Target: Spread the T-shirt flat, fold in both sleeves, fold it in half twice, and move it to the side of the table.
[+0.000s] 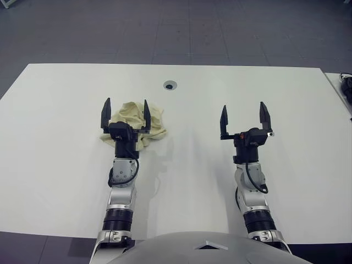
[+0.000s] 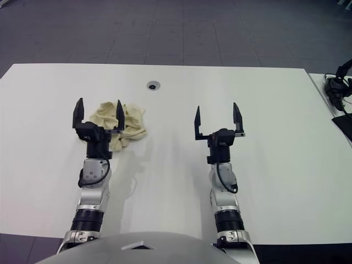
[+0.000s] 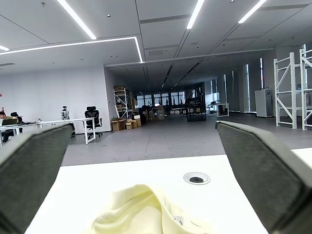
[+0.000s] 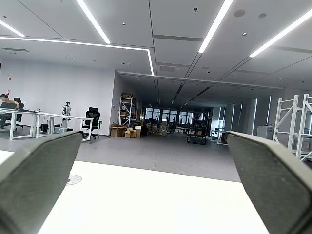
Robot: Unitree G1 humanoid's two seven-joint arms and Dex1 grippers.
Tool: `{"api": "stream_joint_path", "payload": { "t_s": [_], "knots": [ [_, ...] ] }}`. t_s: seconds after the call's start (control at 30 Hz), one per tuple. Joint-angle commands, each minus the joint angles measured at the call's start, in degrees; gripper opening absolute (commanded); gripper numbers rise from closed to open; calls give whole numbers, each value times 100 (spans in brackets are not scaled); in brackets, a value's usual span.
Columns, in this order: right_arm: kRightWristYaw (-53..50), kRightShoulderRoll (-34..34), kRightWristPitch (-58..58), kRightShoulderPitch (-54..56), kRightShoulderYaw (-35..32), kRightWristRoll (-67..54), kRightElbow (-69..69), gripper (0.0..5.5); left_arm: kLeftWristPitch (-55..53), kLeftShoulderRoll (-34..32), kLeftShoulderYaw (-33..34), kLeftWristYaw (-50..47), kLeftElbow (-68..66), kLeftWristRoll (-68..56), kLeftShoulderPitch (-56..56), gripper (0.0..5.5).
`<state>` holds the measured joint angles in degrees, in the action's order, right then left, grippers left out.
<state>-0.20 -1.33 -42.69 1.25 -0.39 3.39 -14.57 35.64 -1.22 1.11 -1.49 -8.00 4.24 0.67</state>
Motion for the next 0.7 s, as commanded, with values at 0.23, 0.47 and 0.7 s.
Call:
{"api": "stream_joint_path", "payload": {
  "t_s": [0.23,0.47,0.7],
  "knots": [
    [23,-14,64,-48,16,-4,31,539,-63,-22,2,11,61,-25,-31,540],
    [-7,-9,87,-93,0,6,81,539,-56,230,-669,440,2363,-1444,-412,540],
    [-81,-83,131,-275,-158,-19,194,539,-1377,602,-1691,57,5885,-1852,1548,540]
  ]
}}
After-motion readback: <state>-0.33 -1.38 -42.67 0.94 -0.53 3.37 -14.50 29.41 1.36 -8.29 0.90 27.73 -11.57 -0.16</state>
